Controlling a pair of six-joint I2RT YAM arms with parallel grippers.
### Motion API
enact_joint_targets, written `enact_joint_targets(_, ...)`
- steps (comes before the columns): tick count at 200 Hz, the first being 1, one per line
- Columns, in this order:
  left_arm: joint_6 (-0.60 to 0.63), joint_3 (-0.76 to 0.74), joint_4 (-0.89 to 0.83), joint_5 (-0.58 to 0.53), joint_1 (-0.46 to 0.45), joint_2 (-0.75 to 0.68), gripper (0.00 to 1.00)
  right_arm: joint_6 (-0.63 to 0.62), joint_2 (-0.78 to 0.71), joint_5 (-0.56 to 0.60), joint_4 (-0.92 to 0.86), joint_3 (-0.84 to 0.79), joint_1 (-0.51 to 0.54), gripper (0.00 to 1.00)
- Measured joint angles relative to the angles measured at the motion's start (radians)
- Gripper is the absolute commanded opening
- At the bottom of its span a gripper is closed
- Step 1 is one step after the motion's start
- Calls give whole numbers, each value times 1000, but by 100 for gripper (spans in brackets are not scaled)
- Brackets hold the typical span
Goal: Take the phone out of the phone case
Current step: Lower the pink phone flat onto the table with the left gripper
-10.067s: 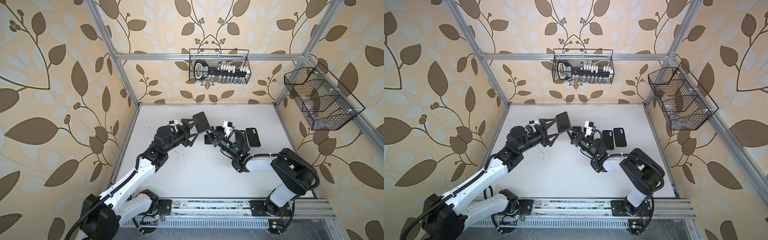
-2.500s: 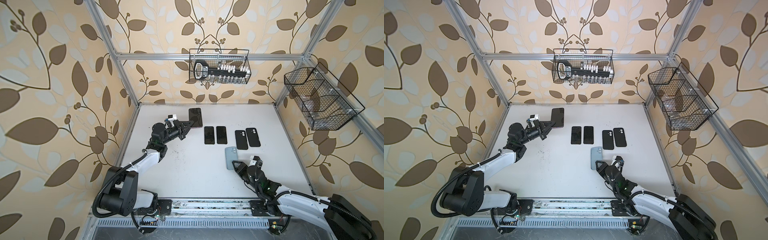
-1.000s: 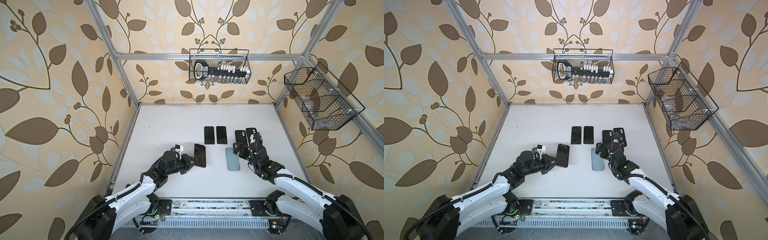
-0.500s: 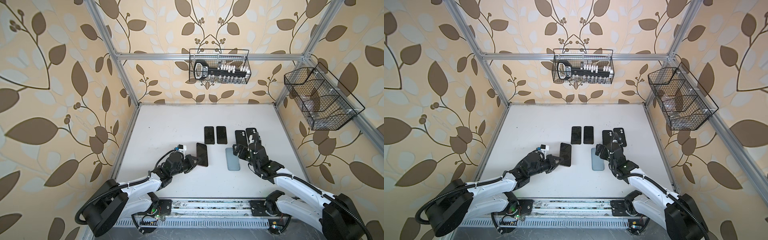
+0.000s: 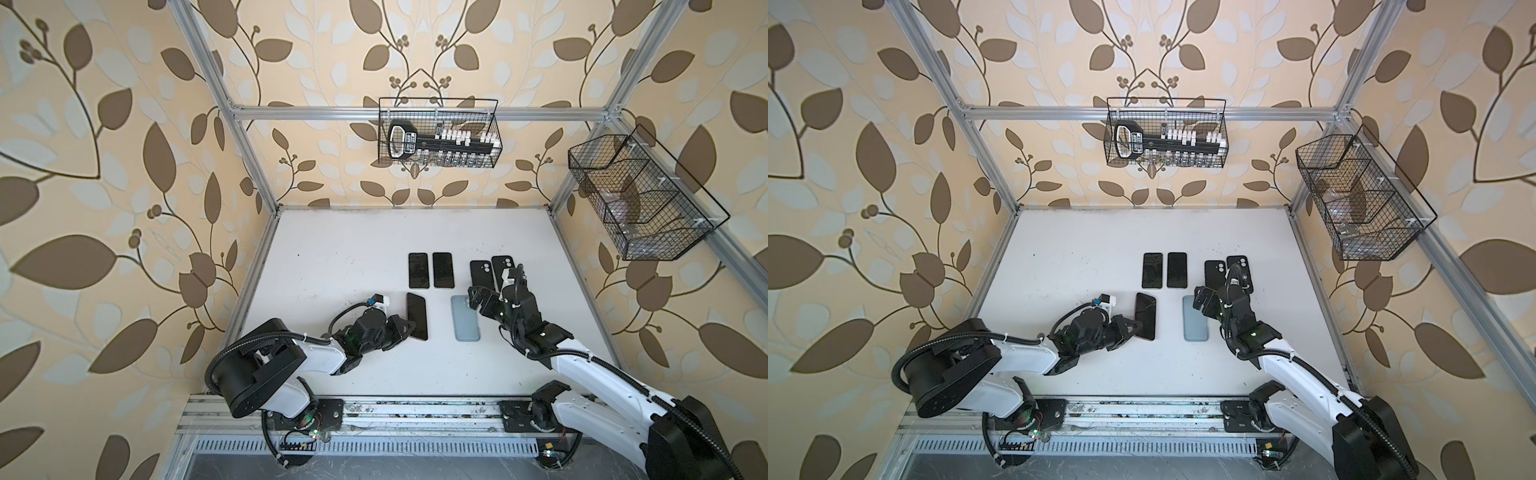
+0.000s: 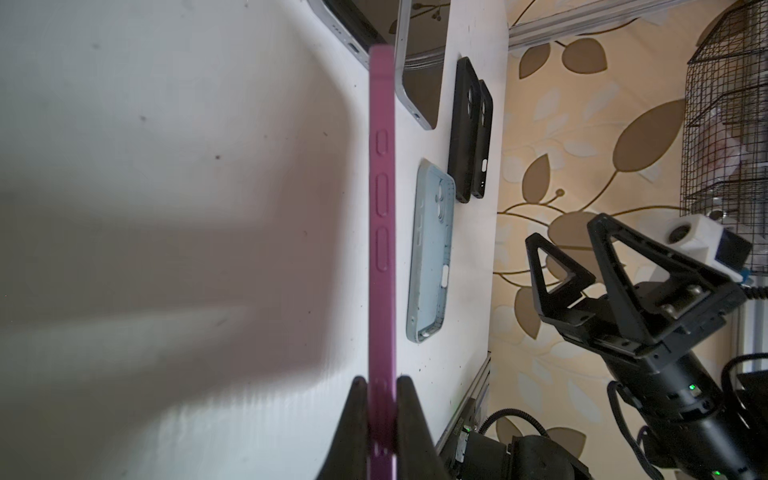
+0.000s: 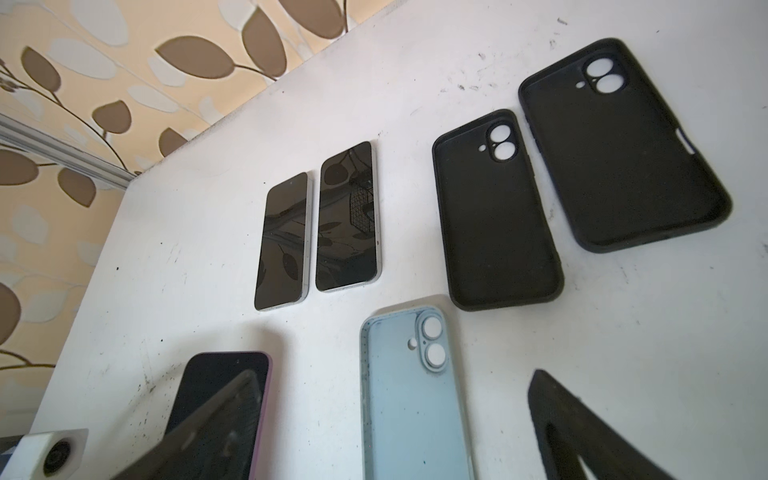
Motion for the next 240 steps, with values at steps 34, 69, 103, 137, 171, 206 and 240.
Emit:
enact_joint_targets(34,-2,27,60,-17,-14,68,0,0,-42,-1,-10,-23,-13,100)
enact_joint_targets(69,-16,31,155,-20,-14,166,0,0,-66,-5,-23,-38,-29,100)
enact_joint_targets(103,-61,34,335,-17,-14,298,0,0,-72,-8,-27,-39,-38,100)
enact_joint_targets(137,-95,34,437,-21,-17,359,0,0,-72,-11,-30,-40,-42,100)
enact_joint_targets(171,-108,33,437,-21,-21,359,8,0,-72,-11,-30,-40,-42,100)
enact_joint_targets(206,-119,31,430,-21,-21,357,24,0,-72,-16,-30,-40,-44,100)
enact_joint_targets(240,-132,17,426,-31,-21,356,37,-1,-72,-19,-30,-40,-48,100)
